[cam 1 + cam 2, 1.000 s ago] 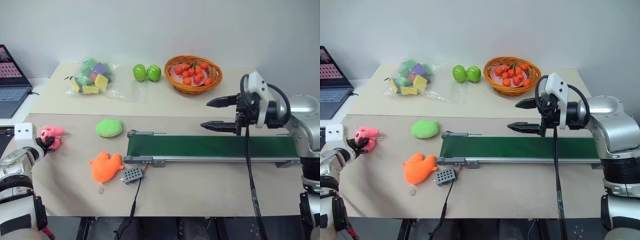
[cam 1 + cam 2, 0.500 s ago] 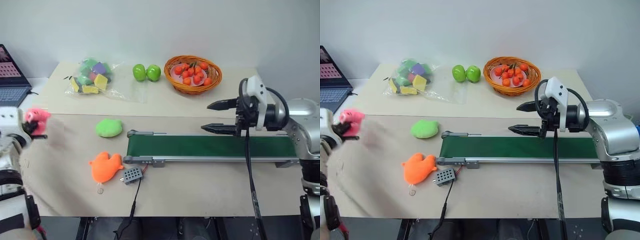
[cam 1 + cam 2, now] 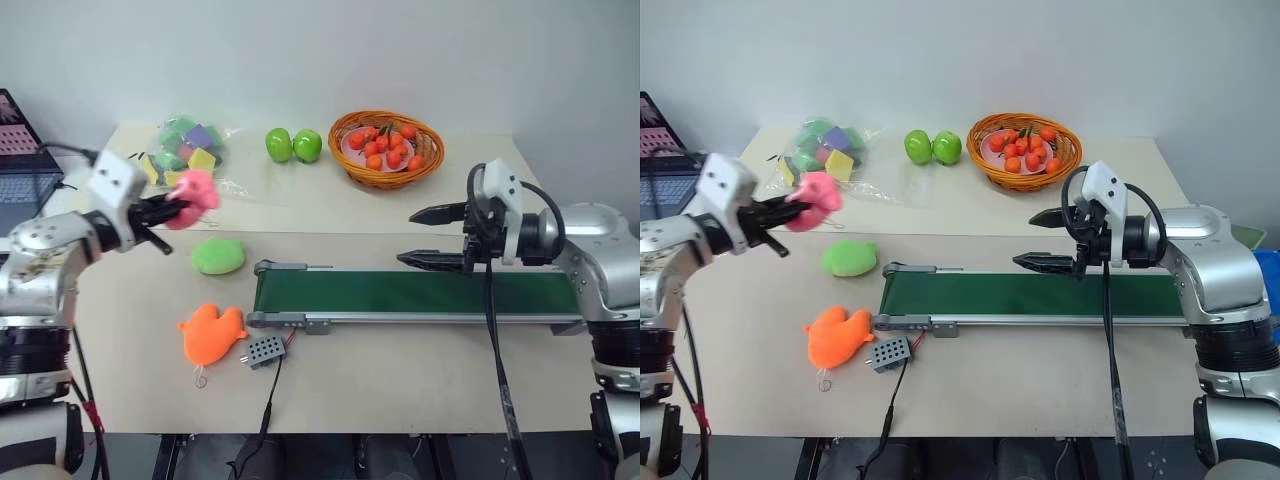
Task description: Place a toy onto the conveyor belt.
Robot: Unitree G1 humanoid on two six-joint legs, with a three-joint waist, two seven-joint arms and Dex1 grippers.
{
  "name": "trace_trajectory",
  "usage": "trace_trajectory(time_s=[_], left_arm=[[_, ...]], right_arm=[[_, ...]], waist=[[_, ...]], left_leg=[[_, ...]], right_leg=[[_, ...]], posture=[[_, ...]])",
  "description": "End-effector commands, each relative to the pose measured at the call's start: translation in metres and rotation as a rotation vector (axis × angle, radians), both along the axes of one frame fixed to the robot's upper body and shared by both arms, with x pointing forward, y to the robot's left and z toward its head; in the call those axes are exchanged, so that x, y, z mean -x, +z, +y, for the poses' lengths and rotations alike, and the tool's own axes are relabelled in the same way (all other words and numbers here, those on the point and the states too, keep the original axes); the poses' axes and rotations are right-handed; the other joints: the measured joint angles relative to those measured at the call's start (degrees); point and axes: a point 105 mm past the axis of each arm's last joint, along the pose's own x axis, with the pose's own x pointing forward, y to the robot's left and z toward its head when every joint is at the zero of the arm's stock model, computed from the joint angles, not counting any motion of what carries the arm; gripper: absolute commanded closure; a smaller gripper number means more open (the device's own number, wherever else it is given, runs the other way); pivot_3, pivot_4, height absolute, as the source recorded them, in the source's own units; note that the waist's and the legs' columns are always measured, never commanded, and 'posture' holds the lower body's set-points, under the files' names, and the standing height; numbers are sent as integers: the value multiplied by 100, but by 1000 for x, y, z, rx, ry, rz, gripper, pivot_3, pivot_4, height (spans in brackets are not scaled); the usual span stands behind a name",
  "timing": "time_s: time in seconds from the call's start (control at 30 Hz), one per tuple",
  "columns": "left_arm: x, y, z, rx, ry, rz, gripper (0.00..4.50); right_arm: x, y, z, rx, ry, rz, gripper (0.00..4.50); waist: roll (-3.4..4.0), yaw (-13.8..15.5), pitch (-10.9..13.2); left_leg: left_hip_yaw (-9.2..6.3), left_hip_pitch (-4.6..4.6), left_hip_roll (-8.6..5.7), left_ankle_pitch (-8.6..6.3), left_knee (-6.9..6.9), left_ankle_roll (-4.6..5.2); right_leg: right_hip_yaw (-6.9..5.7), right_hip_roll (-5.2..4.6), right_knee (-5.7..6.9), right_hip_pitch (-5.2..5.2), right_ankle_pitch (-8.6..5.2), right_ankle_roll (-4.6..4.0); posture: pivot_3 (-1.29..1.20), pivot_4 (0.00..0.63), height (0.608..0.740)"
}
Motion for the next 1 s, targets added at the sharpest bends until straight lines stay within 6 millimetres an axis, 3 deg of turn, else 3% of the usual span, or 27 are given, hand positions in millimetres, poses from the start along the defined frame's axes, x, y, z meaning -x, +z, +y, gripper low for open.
trace_trajectory(time_s=[0.03,0.33,0.47,0.67,1.0], left_arm=[[3,10,-25,-55,-99,-26,4451],[15,-4,-85,-133,-343,43,4451],[22,-15,-102,-186,-436,71,4451],[35,-29,-110,-216,-521,133,4451],[38,-40,-111,-252,-554,175,4451]], right_arm=[[7,14,0,-18,7,-50,0],[15,17,-1,-29,-11,-54,0],[17,17,-3,-32,-27,-57,0],[20,19,-3,-37,-34,-60,0],[26,24,-2,-38,-19,-63,0]], waist=[[0,-15,0],[0,9,0],[0,12,0],[0,-5,0],[1,4,0]], left_leg=[[0,1,1,0,0,0],[-1,0,-1,-2,0,3],[-1,-1,-1,-2,3,3],[-1,0,0,-2,3,5],[-1,0,0,-3,4,6]], right_leg=[[1,2,0,0,0,0],[4,3,-2,1,0,0],[4,3,-3,2,0,0],[5,4,-4,2,0,0],[5,4,-5,2,0,0]], posture=[[0,150,738],[0,150,738],[0,150,738],[0,150,738],[0,150,738]])
